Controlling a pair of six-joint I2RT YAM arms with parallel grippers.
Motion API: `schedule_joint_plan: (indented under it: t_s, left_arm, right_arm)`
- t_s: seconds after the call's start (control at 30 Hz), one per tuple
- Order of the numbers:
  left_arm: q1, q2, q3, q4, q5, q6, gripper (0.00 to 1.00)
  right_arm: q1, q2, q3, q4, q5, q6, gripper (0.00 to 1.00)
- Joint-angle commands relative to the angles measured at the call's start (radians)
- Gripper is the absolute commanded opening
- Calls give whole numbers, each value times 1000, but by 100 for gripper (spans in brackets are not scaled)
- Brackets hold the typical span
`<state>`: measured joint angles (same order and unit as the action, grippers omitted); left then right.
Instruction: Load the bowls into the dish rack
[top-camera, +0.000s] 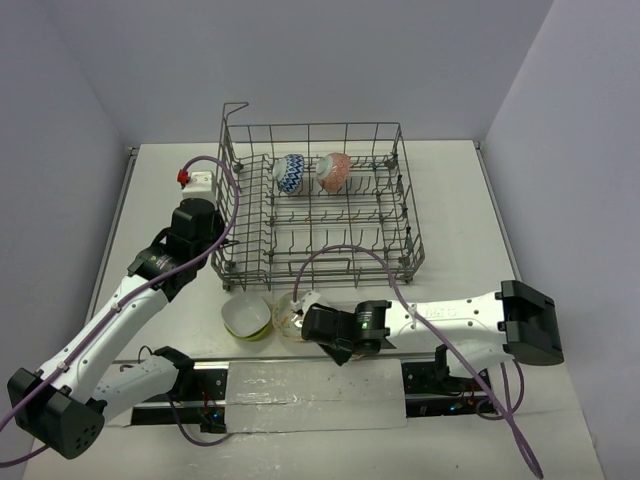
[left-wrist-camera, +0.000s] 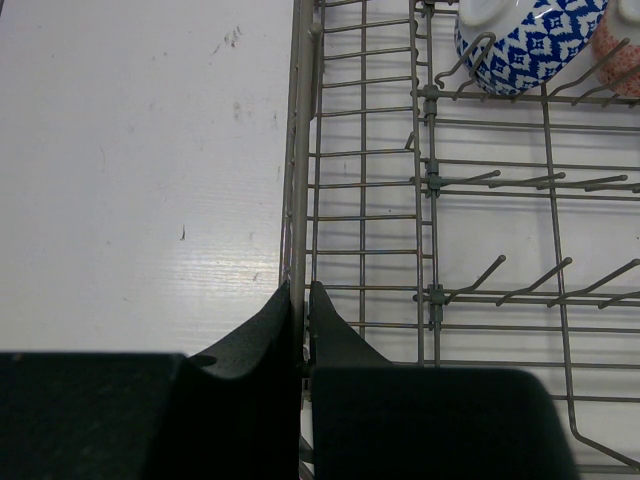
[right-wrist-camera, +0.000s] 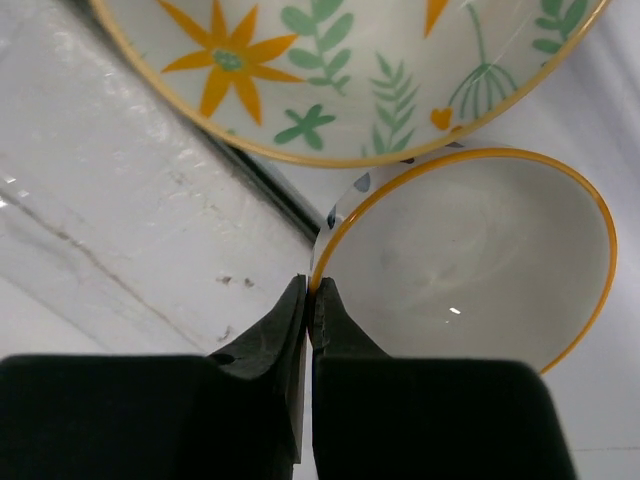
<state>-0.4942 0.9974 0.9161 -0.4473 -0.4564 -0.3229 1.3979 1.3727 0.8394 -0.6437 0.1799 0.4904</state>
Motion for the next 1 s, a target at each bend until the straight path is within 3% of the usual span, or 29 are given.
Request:
schedule_joint_plan:
  t_s: [0.0, 0.3, 0.57, 0.77, 0.97]
  left_arm:
    - [5, -16, -2, -37, 5, 24, 0]
    - [3, -26, 0, -39, 2, 22, 0]
    - [3, -26, 1, -41, 1, 22, 0]
    - [3, -28, 4, -41, 10, 24, 0]
    - [3, -31, 3, -37, 19, 24, 0]
  right_arm:
    - [3, -84, 6, -10, -71, 16, 0]
    - [4, -440, 41, 76, -246, -6, 0]
    - [-79, -515, 105, 284, -405, -105, 0]
    - [-373, -466, 197, 505, -628, -165, 0]
    - [-611, -267, 355, 634, -767, -142, 0]
